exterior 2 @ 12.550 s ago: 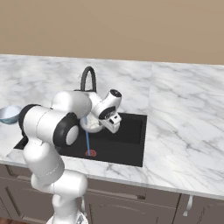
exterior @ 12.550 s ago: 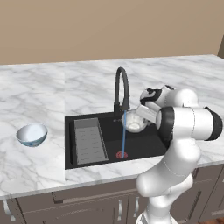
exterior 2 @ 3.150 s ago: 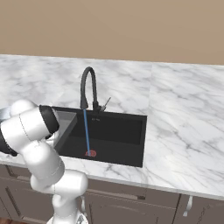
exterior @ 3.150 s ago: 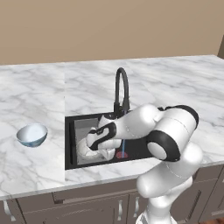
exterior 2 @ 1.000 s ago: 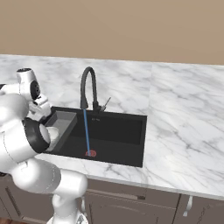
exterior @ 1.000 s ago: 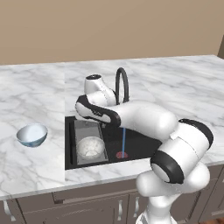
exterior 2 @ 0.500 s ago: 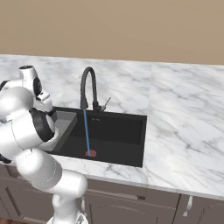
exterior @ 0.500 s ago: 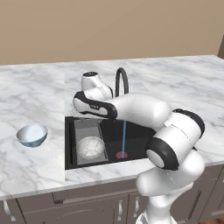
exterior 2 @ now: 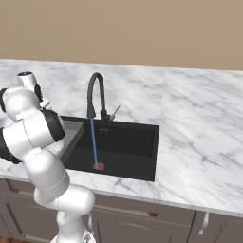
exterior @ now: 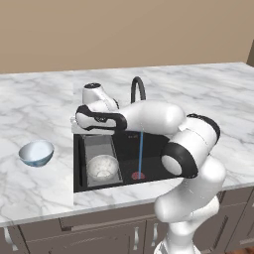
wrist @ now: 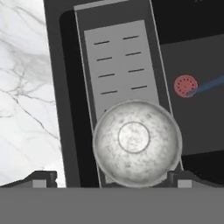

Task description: Rinse each bowl for a few seconds and place them down in the sink or on the counter.

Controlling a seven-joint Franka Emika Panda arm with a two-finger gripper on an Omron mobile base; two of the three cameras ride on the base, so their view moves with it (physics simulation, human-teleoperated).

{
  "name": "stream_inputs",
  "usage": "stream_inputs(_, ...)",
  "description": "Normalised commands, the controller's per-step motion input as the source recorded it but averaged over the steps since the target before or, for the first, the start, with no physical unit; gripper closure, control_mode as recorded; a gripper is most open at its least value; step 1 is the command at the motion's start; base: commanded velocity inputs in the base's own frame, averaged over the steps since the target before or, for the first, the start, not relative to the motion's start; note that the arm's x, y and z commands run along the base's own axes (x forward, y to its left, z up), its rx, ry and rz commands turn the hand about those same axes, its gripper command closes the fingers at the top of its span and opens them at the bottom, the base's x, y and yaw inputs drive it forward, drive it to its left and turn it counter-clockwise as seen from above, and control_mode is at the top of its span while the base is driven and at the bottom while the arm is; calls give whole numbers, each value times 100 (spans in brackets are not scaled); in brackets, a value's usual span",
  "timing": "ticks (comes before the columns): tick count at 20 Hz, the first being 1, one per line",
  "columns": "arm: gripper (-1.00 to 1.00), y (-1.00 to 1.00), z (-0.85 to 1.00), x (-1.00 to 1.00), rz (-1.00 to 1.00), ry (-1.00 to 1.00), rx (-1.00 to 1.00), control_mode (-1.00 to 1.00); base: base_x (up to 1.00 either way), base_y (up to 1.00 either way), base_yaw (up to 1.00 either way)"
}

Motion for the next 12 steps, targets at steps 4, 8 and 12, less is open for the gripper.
stream_inputs(4, -100, 41, -7, 18, 6, 0, 0, -100, 0, 0, 0)
stream_inputs(8, -100, 42, -11, 26, 8, 0, 0, -100, 0, 0, 0)
stream_inputs(12, -100, 37, -10, 30, 12, 0, 0, -100, 0, 0, 0)
